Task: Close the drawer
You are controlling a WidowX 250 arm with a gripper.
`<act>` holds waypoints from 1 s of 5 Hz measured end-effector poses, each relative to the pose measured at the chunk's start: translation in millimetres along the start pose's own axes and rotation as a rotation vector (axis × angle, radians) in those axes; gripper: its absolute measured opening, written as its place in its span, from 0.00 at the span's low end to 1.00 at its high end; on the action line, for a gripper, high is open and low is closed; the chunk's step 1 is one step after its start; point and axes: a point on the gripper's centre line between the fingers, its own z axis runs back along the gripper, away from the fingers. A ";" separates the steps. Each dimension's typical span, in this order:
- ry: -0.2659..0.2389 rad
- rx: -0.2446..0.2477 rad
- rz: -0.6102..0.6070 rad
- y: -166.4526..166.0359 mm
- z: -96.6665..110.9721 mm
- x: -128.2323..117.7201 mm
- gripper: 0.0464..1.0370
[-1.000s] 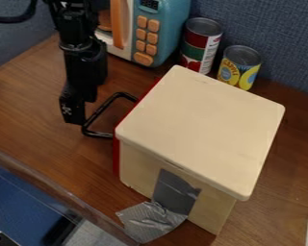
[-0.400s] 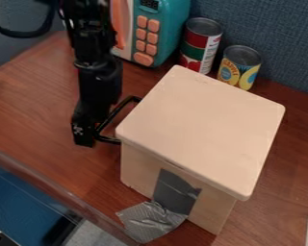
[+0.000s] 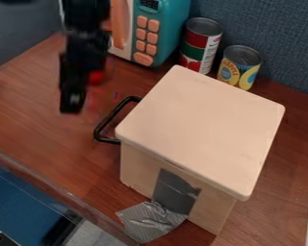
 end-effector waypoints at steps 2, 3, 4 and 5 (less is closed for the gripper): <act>0.109 -0.049 0.472 -24.4 33.8 -30.3 0.96; 0.105 -0.108 0.577 -42.9 40.6 -34.4 0.96; 0.030 -0.124 0.561 -56.8 46.7 -34.7 0.96; -0.058 -0.108 0.520 -62.6 58.8 -47.0 0.96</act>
